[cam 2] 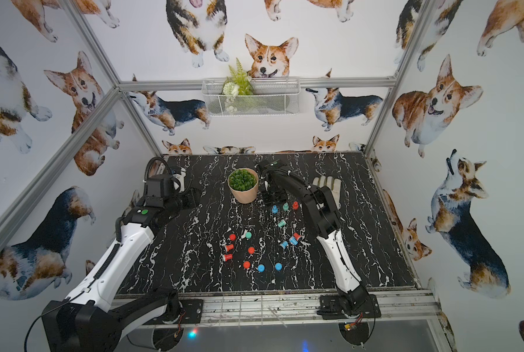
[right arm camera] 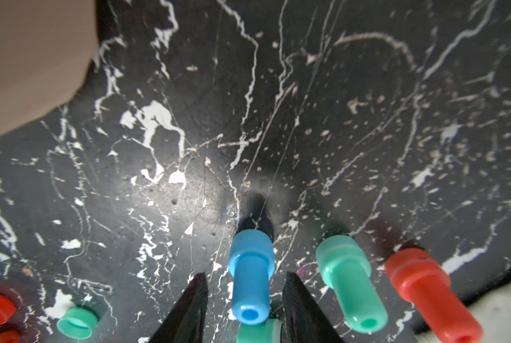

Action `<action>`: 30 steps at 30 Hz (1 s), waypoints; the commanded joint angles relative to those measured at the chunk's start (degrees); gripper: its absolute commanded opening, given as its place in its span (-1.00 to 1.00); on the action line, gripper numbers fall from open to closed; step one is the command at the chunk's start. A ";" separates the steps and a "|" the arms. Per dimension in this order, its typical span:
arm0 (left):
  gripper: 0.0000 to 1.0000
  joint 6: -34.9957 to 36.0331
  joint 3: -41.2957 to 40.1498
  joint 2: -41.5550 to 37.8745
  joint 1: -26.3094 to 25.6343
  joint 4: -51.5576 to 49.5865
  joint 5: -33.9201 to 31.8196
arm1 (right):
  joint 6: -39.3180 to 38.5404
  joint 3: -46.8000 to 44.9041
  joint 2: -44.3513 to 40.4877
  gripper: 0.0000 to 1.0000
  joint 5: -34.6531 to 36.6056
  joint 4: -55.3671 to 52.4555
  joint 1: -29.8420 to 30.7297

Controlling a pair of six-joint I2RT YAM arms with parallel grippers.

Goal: Close the stamp cap
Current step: Place the stamp at the center of the board, then pick up the stamp from the center of the board.

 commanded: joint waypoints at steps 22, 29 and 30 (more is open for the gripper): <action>0.02 0.35 0.29 -0.33 0.06 0.48 -0.30 | -32.30 -36.91 -31.19 -0.12 -8.74 15.14 4.56; 0.03 0.39 0.28 -0.33 0.02 0.48 -0.27 | -61.23 -58.34 -43.76 -0.18 -14.88 27.19 4.51; 0.03 0.38 0.22 -0.33 0.05 0.48 -0.27 | -64.78 -59.35 -44.46 -0.20 -15.41 26.45 4.25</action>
